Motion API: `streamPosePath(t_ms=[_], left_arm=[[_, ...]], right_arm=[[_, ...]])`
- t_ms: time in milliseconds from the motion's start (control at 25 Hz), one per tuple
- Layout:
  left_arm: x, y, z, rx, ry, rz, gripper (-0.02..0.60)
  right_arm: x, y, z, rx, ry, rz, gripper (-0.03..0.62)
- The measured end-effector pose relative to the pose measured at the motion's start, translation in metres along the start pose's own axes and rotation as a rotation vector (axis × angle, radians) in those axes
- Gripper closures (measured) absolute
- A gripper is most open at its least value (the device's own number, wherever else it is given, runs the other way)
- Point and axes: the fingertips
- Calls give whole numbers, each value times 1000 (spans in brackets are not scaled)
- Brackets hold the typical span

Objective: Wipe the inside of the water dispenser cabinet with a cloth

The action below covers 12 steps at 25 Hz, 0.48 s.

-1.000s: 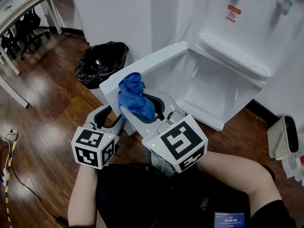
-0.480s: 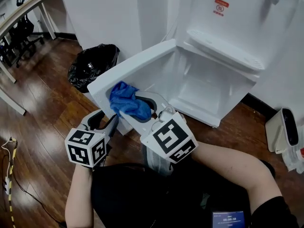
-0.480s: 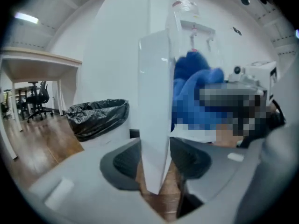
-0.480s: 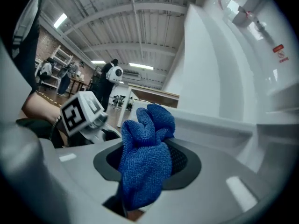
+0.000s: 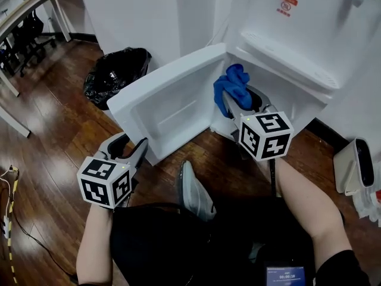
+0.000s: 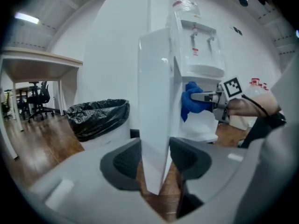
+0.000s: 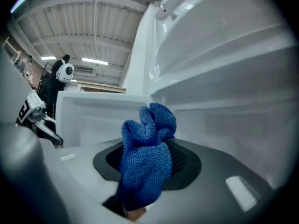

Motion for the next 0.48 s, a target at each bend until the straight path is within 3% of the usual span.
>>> streamPosePath(t_ms=[160, 320, 480], left_arm=[[1, 1, 0, 12, -7, 4, 388], [1, 1, 0, 18, -11, 4, 387], [1, 6, 2, 37, -8, -1, 388]], right_arm=[[-10, 98, 2, 120, 5, -218, 430], [19, 212, -16, 165, -62, -480, 430], [43, 260, -23, 226, -109, -603, 430]])
Point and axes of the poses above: the fingertips, and each gripper's own axes: x backward along the fingers, y to its left, z out of its underside, and after that the axes turned 11 degrees about y, right-handed
